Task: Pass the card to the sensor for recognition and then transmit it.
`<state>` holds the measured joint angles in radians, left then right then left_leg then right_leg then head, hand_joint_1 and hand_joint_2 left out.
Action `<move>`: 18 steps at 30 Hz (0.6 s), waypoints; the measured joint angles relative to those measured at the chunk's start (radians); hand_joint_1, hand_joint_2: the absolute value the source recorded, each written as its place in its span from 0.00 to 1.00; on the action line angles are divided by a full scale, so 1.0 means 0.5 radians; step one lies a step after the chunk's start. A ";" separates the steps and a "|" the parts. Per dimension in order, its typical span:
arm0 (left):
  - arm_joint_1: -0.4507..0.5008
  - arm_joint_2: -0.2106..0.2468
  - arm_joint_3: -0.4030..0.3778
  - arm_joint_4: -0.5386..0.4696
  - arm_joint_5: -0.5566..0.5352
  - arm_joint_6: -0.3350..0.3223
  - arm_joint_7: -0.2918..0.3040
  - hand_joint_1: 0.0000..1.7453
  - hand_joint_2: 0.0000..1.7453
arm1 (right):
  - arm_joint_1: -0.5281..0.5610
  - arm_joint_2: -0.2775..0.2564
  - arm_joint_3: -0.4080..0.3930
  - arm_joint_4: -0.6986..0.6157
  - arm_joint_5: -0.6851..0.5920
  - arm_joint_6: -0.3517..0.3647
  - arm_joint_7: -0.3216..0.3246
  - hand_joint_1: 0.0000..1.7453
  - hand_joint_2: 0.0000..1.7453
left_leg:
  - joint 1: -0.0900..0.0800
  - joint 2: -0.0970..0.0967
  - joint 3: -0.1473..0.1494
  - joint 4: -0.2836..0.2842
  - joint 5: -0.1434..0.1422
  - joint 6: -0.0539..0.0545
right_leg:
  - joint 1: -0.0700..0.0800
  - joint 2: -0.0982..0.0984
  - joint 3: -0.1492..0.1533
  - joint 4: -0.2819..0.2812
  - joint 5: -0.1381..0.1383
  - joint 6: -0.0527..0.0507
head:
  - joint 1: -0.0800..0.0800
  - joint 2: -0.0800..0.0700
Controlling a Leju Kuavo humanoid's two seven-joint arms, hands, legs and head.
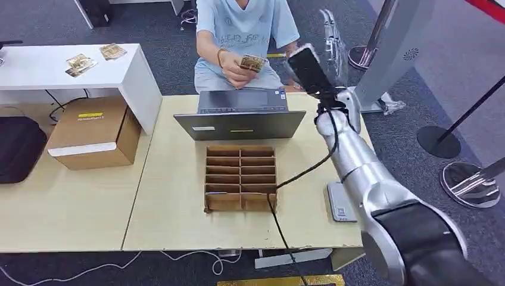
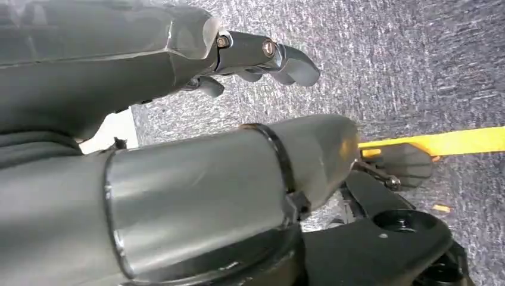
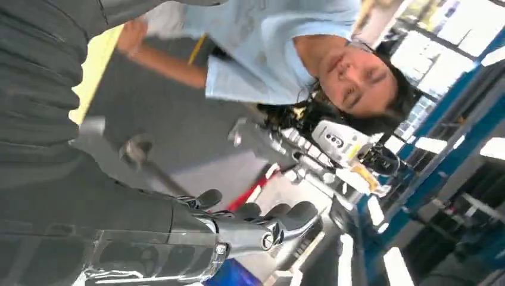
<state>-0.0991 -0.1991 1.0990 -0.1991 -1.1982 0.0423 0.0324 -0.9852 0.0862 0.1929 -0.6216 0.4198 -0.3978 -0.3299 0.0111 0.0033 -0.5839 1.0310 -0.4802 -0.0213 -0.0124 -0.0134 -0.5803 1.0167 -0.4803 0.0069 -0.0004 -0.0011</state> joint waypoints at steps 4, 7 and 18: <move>0.022 0.008 0.002 0.000 -0.008 0.023 0.000 0.00 0.00 | 0.332 -0.108 -0.064 -0.415 -0.418 0.117 -0.038 0.00 1.00 | 0.000 -0.002 -0.001 0.000 -0.001 0.001 | 0.000 -0.002 0.000 -0.001 0.000 0.000 | 0.001 0.000; 0.032 0.020 0.002 0.000 -0.024 0.043 0.000 0.00 0.00 | 0.604 -0.206 -0.066 -0.785 -0.577 0.129 -0.051 0.00 1.00 | 0.000 -0.002 -0.001 0.000 -0.002 0.001 | 0.000 -0.002 -0.001 -0.002 -0.001 0.000 | 0.000 0.000; 0.073 0.089 0.210 0.000 0.291 0.036 0.064 0.00 0.00 | 1.591 -0.467 -0.294 -1.983 -1.546 0.538 -0.276 0.00 0.00 | 0.000 -0.001 -0.003 -0.001 -0.010 0.000 | 0.000 -0.002 -0.002 -0.003 -0.007 -0.003 | 0.000 0.001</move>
<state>-0.0627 -0.1549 1.2040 -0.1991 -1.0529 0.0603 0.0645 -0.1899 -0.1473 0.0458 -1.6130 -0.3535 -0.1287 -0.4676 0.0110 0.0029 -0.5853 1.0305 -0.4850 -0.0213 -0.0124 -0.0146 -0.5811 1.0154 -0.4838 0.0054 -0.0004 -0.0008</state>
